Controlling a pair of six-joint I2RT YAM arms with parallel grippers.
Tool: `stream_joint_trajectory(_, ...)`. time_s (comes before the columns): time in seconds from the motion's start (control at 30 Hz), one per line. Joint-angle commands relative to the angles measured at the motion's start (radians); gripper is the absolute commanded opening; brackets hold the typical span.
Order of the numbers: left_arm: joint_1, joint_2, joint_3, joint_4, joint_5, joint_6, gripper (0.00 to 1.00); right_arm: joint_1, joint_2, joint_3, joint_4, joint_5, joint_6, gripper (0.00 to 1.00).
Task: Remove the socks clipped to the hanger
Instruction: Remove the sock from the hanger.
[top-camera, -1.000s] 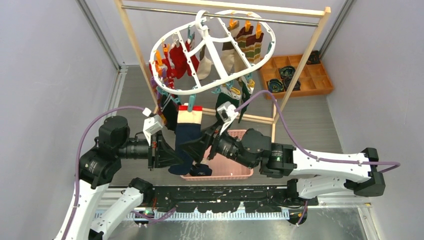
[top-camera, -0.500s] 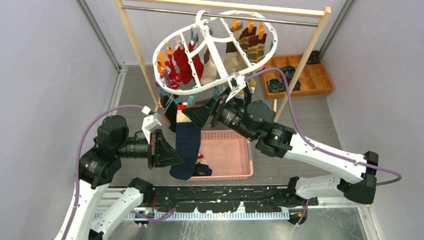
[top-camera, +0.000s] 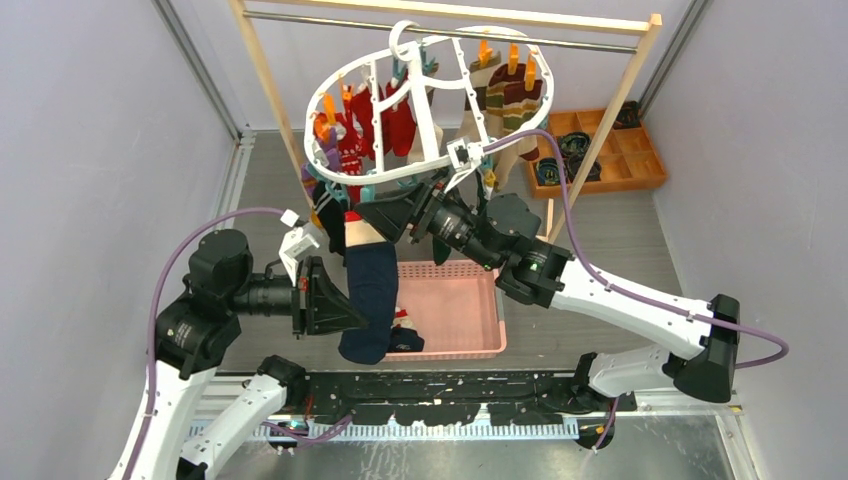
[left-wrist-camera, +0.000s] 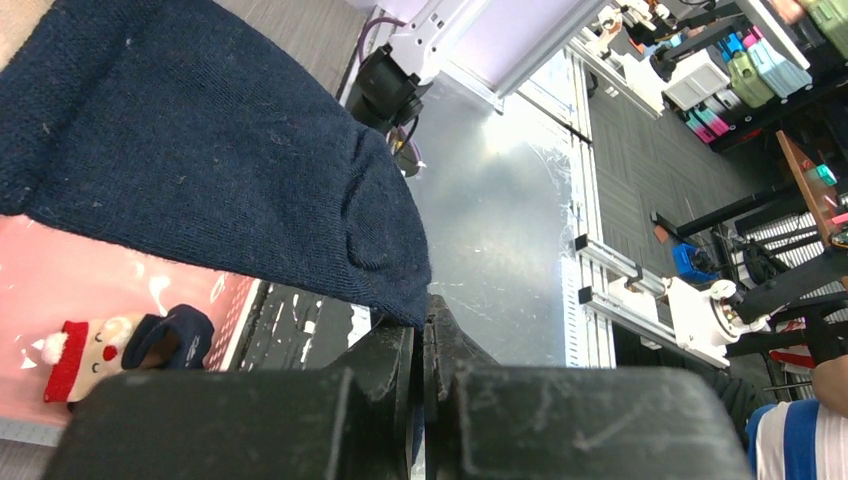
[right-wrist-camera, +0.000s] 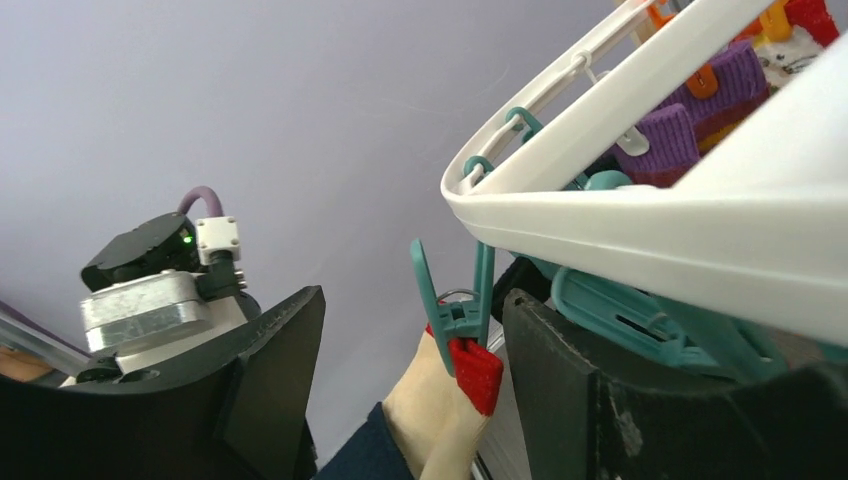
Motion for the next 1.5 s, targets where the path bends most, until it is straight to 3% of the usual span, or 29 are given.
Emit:
stream_joint_trajectory(0.0, 0.003, -0.004, 0.051, 0.046, 0.045, -0.033, 0.00, -0.003, 0.019, 0.006, 0.088, 0.044, -0.007, 0.71)
stream_joint_trajectory(0.37, 0.003, -0.001, 0.075, 0.050, 0.053, -0.058, 0.00, 0.017, 0.056, 0.044, 0.100, 0.090, -0.068, 0.67)
stream_joint_trajectory(0.63, 0.003, 0.002, 0.079, 0.049, 0.057, -0.065, 0.00, 0.051, 0.063, 0.063, 0.125, 0.163, -0.114, 0.53)
stream_joint_trajectory(0.9, 0.003, -0.013, 0.049, 0.007, 0.049, -0.024, 0.00, 0.051, 0.063, 0.090, 0.120, 0.167, -0.112, 0.49)
stream_joint_trajectory(1.1, 0.003, -0.013, 0.057, -0.006, 0.044, -0.014, 0.00, 0.051, 0.052, 0.085, 0.106, 0.170, -0.111, 0.33)
stream_joint_trajectory(1.27, 0.003, -0.026, 0.055, -0.061, 0.030, 0.044, 0.00, 0.051, 0.037, 0.084, 0.083, 0.174, -0.106, 0.01)
stream_joint_trajectory(1.43, 0.003, -0.035, 0.062, -0.135, 0.009, 0.125, 0.00, 0.049, 0.032, 0.087, 0.040, 0.168, -0.098, 0.01)
stream_joint_trajectory(1.47, 0.003, -0.034, 0.066, -0.156, 0.004, 0.149, 0.00, 0.050, 0.031, 0.090, 0.016, 0.167, -0.095, 0.05)
